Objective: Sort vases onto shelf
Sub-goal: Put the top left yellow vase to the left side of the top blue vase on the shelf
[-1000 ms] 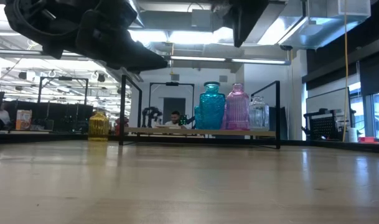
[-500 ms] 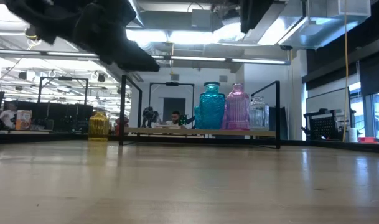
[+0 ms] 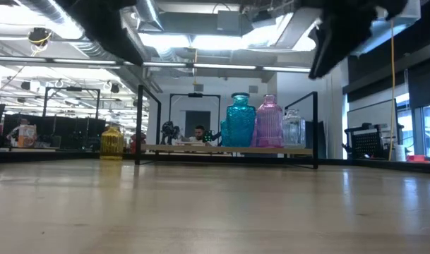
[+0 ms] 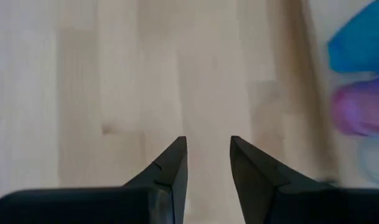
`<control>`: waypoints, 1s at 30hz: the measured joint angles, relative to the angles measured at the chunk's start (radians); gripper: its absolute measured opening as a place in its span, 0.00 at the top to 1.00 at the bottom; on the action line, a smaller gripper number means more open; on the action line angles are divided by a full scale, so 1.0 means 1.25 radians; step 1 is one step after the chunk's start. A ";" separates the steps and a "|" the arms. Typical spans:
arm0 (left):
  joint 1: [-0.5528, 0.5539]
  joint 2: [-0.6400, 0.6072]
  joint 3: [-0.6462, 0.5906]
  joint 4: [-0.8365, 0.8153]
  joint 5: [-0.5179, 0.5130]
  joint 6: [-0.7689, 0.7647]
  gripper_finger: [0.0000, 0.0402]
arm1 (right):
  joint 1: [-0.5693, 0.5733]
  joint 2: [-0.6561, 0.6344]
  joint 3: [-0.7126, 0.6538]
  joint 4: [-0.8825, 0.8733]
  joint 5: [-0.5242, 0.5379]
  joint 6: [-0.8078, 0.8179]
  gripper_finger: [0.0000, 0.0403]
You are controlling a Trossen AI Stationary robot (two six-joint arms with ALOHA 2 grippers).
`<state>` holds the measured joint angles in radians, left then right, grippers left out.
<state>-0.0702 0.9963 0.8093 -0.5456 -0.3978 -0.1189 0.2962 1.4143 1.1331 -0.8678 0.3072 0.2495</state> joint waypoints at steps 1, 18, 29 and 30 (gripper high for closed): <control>0.003 -0.005 0.014 -0.036 -0.010 -0.012 0.55 | 0.001 -0.019 -0.043 0.054 -0.007 0.005 0.74; 0.176 -0.017 0.115 -0.397 -0.023 -0.099 0.55 | 0.010 -0.044 -0.354 0.644 -0.079 0.001 0.74; 0.440 0.005 0.115 -0.392 0.016 0.054 0.55 | 0.010 0.016 -0.369 0.765 -0.081 -0.046 0.74; 0.462 0.011 0.115 -0.389 0.023 0.068 0.55 | 0.010 0.023 -0.369 0.771 -0.081 -0.058 0.74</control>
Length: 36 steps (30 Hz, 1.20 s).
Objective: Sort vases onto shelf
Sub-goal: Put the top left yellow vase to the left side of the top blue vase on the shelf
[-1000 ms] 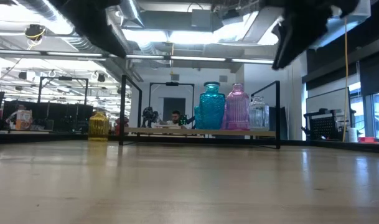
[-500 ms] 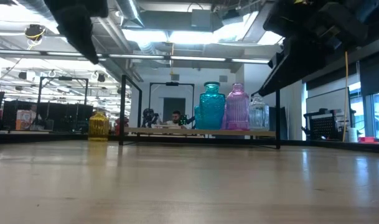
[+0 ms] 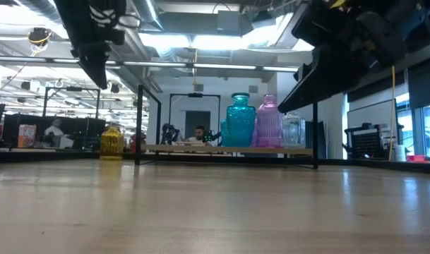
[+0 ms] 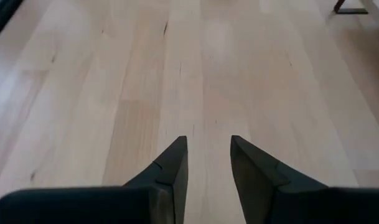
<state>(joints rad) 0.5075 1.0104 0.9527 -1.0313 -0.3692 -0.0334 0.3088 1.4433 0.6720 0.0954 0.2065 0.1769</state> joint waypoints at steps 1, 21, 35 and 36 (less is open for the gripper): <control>0.023 0.008 0.000 0.007 0.007 0.014 0.55 | 0.000 0.007 0.000 0.006 -0.001 -0.008 0.74; 0.321 0.271 0.000 0.178 0.076 0.295 0.55 | -0.001 0.028 0.000 0.018 0.009 -0.020 0.74; 0.464 0.287 0.046 0.268 0.258 0.281 0.55 | -0.001 0.028 0.000 0.018 0.024 -0.021 0.74; 0.470 0.287 0.046 0.272 0.273 0.280 0.55 | -0.001 0.028 0.000 0.018 0.024 -0.021 0.74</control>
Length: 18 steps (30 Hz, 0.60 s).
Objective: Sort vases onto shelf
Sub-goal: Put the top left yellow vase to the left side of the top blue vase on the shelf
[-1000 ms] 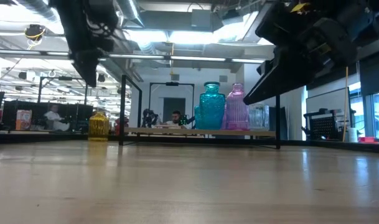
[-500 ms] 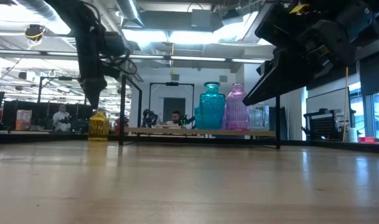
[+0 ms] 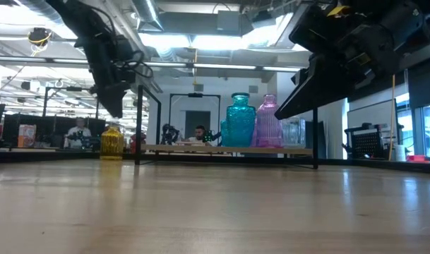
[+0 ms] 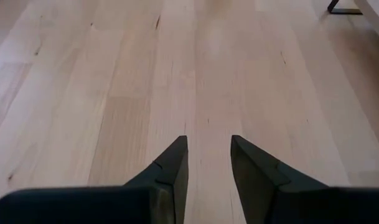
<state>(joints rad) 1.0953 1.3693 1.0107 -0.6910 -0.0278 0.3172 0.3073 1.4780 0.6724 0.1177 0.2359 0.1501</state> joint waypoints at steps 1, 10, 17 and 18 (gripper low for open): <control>0.004 0.000 0.000 0.002 0.011 0.000 0.55 | 0.000 0.000 0.000 0.000 0.000 0.000 0.74; 0.030 0.000 -0.010 0.014 0.037 0.006 0.55 | 0.000 0.000 0.000 0.000 0.000 0.000 0.74; 0.040 0.000 -0.027 0.030 0.039 0.006 0.55 | 0.000 0.000 0.000 0.000 0.000 0.000 0.74; 0.040 0.000 -0.027 0.032 0.039 0.006 0.55 | 0.000 0.000 0.000 0.000 0.000 0.000 0.74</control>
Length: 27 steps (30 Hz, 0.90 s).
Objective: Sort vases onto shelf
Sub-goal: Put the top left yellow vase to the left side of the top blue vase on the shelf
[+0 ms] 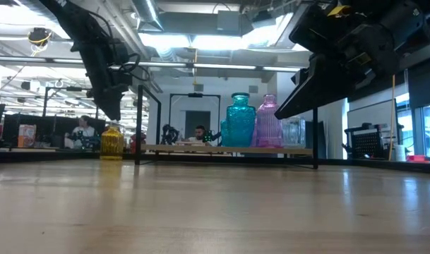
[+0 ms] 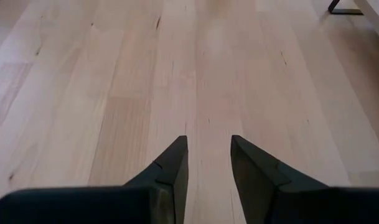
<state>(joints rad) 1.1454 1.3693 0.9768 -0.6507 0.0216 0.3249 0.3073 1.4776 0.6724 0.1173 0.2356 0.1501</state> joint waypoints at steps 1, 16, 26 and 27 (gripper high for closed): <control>0.000 0.000 0.000 0.001 0.000 0.000 0.55 | 0.000 0.000 0.000 0.000 0.000 0.000 0.74; -0.001 0.096 0.001 0.001 -0.028 -0.003 0.55 | 0.000 0.000 0.000 -0.002 0.000 0.000 0.74; -0.006 0.097 0.001 -0.013 -0.040 0.021 0.65 | 0.000 0.000 0.000 -0.008 0.014 -0.001 0.74; -0.007 0.097 0.003 -0.016 -0.042 0.022 0.67 | 0.000 0.000 0.000 -0.008 0.014 -0.001 0.74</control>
<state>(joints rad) 1.1369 1.4905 0.9804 -0.6710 -0.0306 0.3519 0.3073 1.4773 0.6727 0.1078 0.2535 0.1493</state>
